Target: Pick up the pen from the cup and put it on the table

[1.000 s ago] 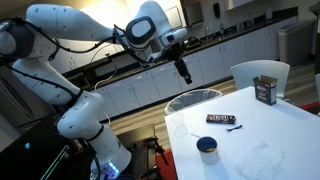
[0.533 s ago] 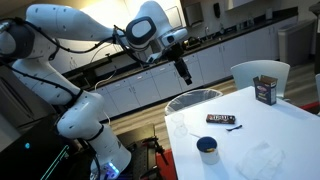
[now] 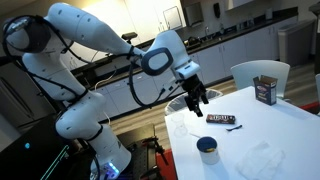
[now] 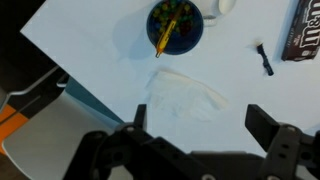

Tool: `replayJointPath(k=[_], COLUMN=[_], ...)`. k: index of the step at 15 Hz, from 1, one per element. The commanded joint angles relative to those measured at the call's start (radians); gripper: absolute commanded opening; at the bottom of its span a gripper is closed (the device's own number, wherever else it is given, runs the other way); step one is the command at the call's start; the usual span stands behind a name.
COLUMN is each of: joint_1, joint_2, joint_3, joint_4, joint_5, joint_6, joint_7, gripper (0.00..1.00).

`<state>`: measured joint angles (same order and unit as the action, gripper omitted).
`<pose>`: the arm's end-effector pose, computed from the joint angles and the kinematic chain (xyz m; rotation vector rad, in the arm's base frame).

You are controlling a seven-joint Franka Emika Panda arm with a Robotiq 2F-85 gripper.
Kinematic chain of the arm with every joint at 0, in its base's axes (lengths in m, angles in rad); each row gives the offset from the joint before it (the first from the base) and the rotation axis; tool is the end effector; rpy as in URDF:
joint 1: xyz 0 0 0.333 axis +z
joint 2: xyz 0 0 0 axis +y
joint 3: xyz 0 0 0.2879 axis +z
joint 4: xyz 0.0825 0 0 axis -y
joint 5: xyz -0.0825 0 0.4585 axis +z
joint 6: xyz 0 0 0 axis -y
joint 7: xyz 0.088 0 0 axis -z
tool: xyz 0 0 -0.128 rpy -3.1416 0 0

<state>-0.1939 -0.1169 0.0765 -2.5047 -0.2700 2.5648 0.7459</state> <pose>0.5277 -0.0623 0.2399 2.8533 -0.9601 0.3328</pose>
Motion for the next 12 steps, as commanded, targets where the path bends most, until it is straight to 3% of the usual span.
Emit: replayJointPath(k=[1, 2, 6, 10, 11, 12], joint_1=[0.014, 0.041, 0.062, 0.083, 0.089, 0.098], joint_2=[0.171, 0.111, 0.148, 0.149, 0.159, 0.175], joint_3=[-0.064, -0.081, -0.112, -0.131, -0.137, -0.14], joint_4=[0.022, -0.001, 0.007, -0.011, -0.014, -0.019], joint_5=[-0.022, -0.008, -0.005, -0.114, -0.127, -0.14], joint_6=[0.098, 0.073, 0.091, 0.053, 0.05, 0.06], joint_7=[0.119, 0.064, 0.06, 0.261, 0.297, 0.334], gripper=[1.0, 1.0, 1.0, 1.0, 0.98, 0.86])
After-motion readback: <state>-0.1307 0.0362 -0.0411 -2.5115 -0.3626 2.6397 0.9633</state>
